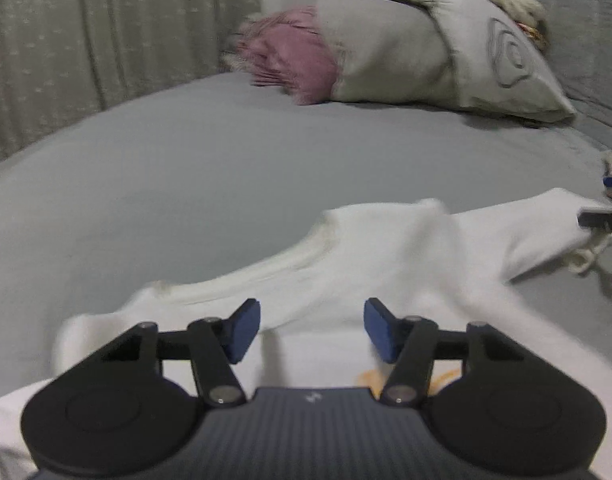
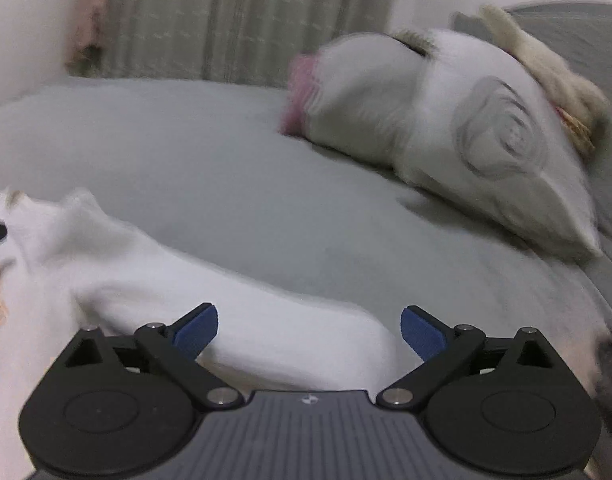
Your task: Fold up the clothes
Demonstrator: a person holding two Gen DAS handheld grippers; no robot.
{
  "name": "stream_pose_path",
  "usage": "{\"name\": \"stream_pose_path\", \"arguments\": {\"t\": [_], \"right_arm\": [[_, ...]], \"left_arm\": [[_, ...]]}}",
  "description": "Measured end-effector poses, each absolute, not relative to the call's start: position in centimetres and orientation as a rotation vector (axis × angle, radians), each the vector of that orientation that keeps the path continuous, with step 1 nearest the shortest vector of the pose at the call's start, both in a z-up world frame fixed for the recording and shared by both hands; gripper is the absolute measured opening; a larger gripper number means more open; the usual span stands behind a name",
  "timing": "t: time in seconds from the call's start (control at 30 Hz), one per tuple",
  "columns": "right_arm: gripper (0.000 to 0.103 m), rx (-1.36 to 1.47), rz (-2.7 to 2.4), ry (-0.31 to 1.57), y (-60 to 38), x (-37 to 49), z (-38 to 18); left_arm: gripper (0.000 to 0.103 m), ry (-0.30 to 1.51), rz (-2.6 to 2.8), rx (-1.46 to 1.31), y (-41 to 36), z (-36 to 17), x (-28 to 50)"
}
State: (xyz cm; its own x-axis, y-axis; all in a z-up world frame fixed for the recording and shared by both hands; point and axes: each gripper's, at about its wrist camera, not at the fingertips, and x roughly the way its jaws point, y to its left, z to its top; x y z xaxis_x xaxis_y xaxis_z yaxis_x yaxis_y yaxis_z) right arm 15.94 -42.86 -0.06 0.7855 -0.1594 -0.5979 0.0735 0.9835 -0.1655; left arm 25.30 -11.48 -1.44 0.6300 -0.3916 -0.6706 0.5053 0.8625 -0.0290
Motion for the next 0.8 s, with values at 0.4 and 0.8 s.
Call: {"name": "stream_pose_path", "arguments": {"t": [0.4,0.8], "right_arm": [[0.005,0.076,-0.102,0.614,-45.6,16.0,-1.1],[0.008,-0.980,-0.278,0.653,-41.5,11.6,-1.2]], "left_arm": [[0.020,0.682,-0.471,-0.120,-14.4,-6.0,29.0],[0.029,0.707,-0.456,-0.027,-15.0,-4.5,28.6]]}}
